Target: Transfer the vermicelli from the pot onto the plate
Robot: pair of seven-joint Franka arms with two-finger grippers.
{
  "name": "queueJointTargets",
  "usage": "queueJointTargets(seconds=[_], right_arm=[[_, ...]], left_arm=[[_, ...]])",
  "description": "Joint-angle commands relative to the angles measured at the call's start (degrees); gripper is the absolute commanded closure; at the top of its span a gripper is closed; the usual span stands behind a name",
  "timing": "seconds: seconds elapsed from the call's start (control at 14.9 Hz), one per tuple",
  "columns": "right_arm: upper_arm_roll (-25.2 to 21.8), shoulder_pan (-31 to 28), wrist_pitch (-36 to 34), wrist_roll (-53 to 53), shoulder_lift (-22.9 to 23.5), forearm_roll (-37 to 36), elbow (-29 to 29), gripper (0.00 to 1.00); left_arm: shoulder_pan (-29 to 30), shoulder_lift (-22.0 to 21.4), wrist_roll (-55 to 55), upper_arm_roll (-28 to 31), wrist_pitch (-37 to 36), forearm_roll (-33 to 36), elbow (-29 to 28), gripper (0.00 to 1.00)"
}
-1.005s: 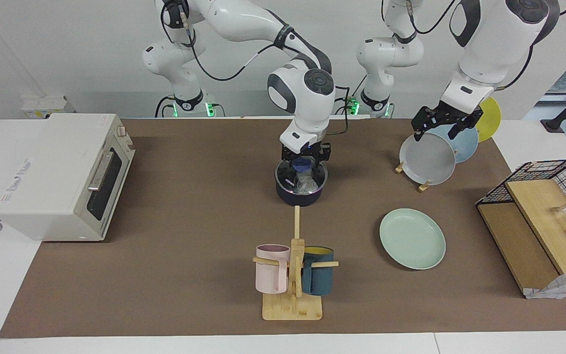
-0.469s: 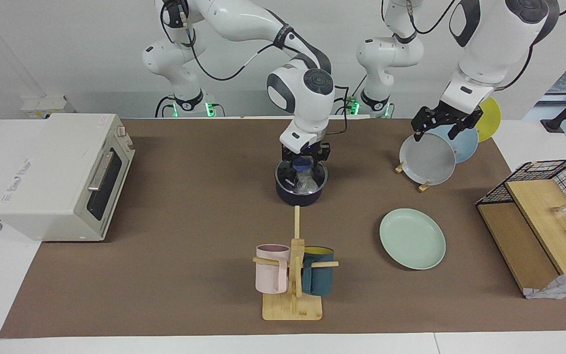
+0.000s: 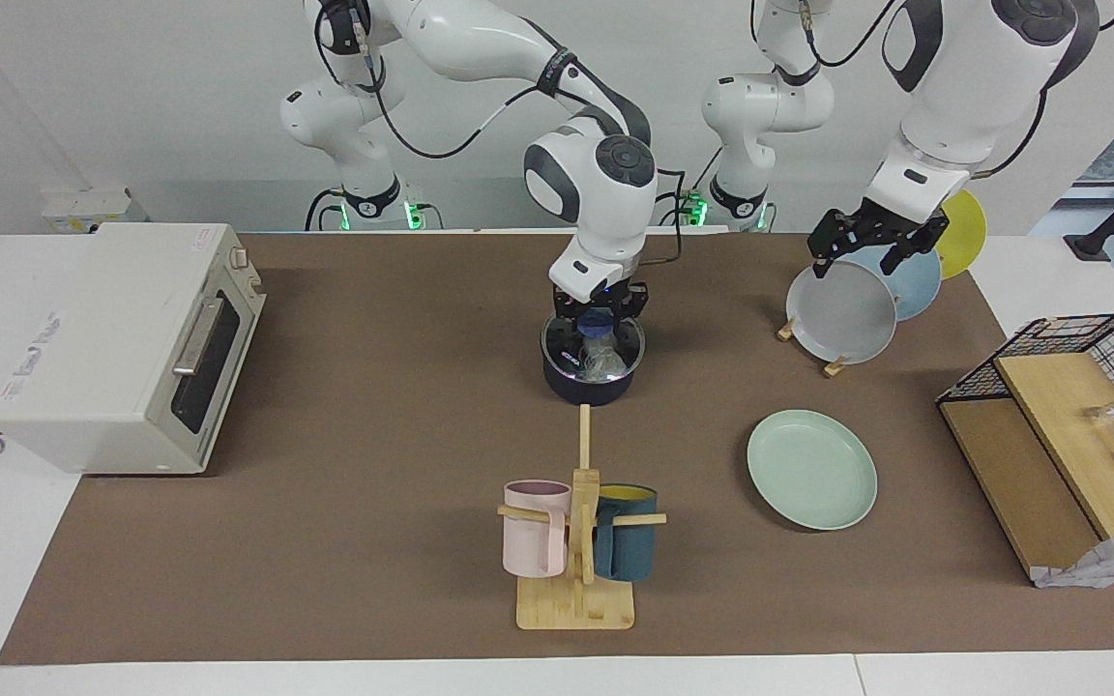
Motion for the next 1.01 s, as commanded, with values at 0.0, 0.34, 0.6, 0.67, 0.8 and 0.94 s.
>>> queueJointTargets(seconds=[0.0,0.34,0.6,0.67,0.8,0.94], right_arm=[[0.13,-0.58,1.84,-1.97,-1.31,0.14,-0.76,0.53],[0.04,-2.42,-0.97,-3.90,-4.47,0.14,0.11,0.53],[-0.31,-8.47,-3.26,-14.33,-5.70,0.14,0.29,0.53],[-0.31,-10.32,-3.79,-17.67,-5.70,0.14,0.29,0.53],[-0.40,-14.44,-5.63,-25.31,-6.14,0.14,0.21,0.53],[-0.40,-18.75,-6.77,-32.52,-6.23,0.14,0.03,0.53]], left_arm=[[-0.01,-1.67,-0.58,0.03,1.28,-0.65,-1.84,0.00],[-0.10,-1.58,-0.58,-0.06,1.36,-0.65,-1.84,0.00],[-2.29,-1.67,-1.27,-0.15,1.28,-0.91,-1.92,0.00],[-4.12,-1.58,-2.58,-0.15,1.45,-1.08,-2.27,0.00],[-9.04,-1.49,-8.71,-0.15,4.59,-1.44,-4.81,0.00],[-14.84,-1.40,-13.65,-0.15,9.42,-2.40,-8.67,0.00]])
